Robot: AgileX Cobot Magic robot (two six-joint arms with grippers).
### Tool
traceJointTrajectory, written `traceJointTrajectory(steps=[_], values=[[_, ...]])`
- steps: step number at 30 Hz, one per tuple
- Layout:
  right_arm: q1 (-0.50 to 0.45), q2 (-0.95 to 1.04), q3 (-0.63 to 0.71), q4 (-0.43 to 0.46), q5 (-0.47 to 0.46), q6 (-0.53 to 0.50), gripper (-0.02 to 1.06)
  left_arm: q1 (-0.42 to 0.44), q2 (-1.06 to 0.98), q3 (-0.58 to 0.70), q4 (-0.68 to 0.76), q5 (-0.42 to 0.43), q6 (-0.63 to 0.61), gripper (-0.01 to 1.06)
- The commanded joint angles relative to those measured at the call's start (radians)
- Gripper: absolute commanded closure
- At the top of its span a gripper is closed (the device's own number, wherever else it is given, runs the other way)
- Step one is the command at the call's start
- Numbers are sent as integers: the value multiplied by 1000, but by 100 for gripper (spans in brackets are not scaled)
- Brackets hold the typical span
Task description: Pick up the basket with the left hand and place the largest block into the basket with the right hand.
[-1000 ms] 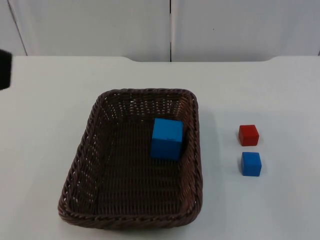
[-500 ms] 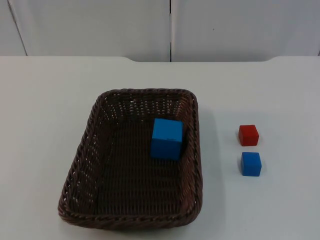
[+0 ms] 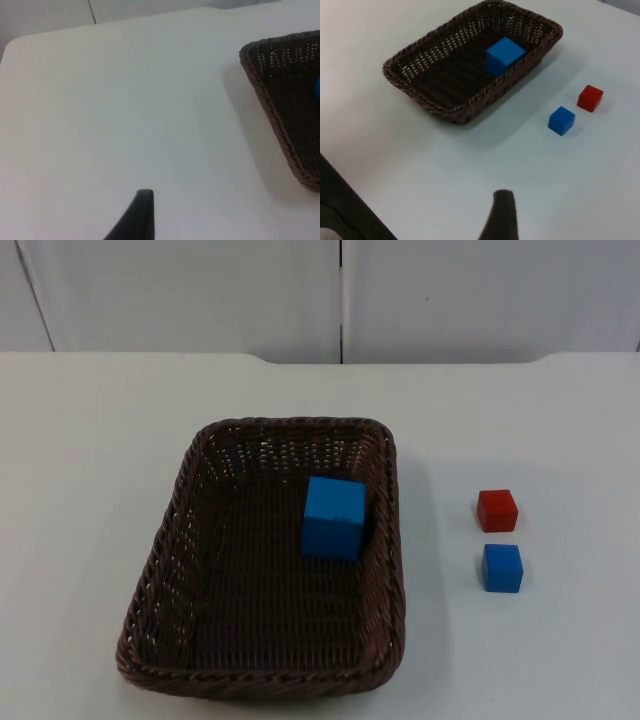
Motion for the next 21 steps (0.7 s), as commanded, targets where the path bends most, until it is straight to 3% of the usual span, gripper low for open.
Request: traceJointTrajectory(steps=[1, 6, 13, 16, 21], values=[[-2, -8, 0, -11, 10, 3, 38, 0, -5, -1, 9, 6, -13, 0], [-2, -8, 0, 6, 52, -10, 38, 0, -5, 28, -31, -39, -13, 0], [-2, -8, 14, 18, 68, -26, 38, 0, -5, 28, -38, -39, 0, 0], [-2, -8, 72, 50, 5, -28, 38, 0, -5, 28, -38, -39, 0, 0], [-4, -8, 69, 53, 9, -51, 38, 0, -5, 28, -40, -39, 0, 0]])
